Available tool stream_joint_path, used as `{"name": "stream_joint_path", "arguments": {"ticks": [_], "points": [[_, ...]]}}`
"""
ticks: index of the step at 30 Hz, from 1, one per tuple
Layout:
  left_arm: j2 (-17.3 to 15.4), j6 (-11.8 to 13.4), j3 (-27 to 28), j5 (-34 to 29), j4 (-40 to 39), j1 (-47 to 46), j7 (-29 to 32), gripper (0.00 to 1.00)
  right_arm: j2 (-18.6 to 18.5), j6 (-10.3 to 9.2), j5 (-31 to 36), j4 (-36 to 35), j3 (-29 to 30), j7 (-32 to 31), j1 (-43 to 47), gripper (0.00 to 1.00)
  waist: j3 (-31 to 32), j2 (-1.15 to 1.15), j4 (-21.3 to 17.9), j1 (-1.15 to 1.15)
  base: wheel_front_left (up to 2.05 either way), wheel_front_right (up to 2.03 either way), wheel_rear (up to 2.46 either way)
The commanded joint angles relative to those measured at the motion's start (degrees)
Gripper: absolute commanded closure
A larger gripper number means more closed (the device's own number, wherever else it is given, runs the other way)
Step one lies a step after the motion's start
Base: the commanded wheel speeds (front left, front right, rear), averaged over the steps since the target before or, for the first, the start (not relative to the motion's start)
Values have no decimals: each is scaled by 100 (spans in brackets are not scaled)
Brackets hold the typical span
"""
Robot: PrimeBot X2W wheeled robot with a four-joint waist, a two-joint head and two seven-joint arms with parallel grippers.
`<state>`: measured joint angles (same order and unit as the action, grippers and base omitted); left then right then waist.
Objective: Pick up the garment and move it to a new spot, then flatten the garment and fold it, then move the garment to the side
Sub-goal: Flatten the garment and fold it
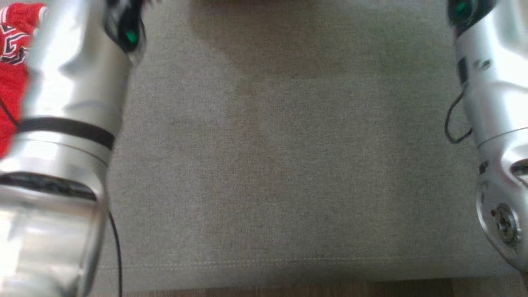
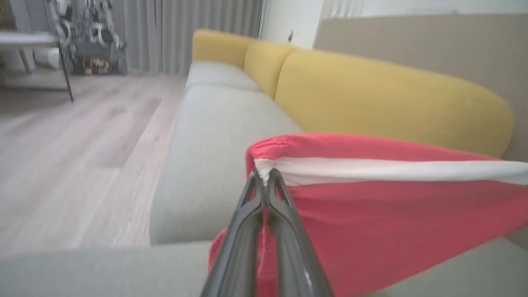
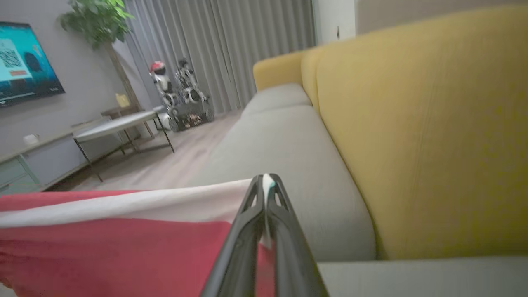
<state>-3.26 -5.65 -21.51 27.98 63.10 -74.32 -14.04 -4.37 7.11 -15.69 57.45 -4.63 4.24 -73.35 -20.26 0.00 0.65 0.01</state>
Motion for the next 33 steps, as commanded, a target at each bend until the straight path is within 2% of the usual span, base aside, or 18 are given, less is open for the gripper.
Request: {"name": "stream_joint_path", "arguments": {"ticks": [1, 5, 10, 14, 19, 26, 33], "points": [[-160, -18, 105, 69, 34, -60, 3, 100, 145, 37, -171, 7, -155, 19, -153, 100, -41, 0, 17, -1, 0, 0, 0], [5, -60, 78, 343, 670, 253, 234, 100, 147, 37, -648, 743, -582, 23, 59, 100, -202, 0, 57, -1, 0, 0, 0], [34, -126, -108, 796, 783, 822, 364, 100, 148, 37, -1109, 1082, -1164, 244, 595, 100, -200, 0, 92, -1, 0, 0, 0], [36, -128, -380, 1029, 618, 1274, 123, 100, 148, 37, -1266, 1073, -1542, 485, 987, 100, -125, 0, 126, -1, 0, 0, 0], [37, -97, -593, 1061, 258, 2057, -85, 100, 148, 37, -1511, 698, -1933, 841, 1794, 100, 230, 0, 118, -1, 0, 0, 0], [-91, 120, -206, 483, -1488, 3703, -94, 100, 58, 37, -1605, -98, -1846, 1051, 3255, 100, 720, 0, 153, -1, 0, 0, 0], [-269, 341, 251, 37, -3459, 5494, -95, 100, -39, 37, -1416, -1616, -1146, 1040, 5148, 100, 1108, 0, 155, -1, 0, 0, 0]]}}
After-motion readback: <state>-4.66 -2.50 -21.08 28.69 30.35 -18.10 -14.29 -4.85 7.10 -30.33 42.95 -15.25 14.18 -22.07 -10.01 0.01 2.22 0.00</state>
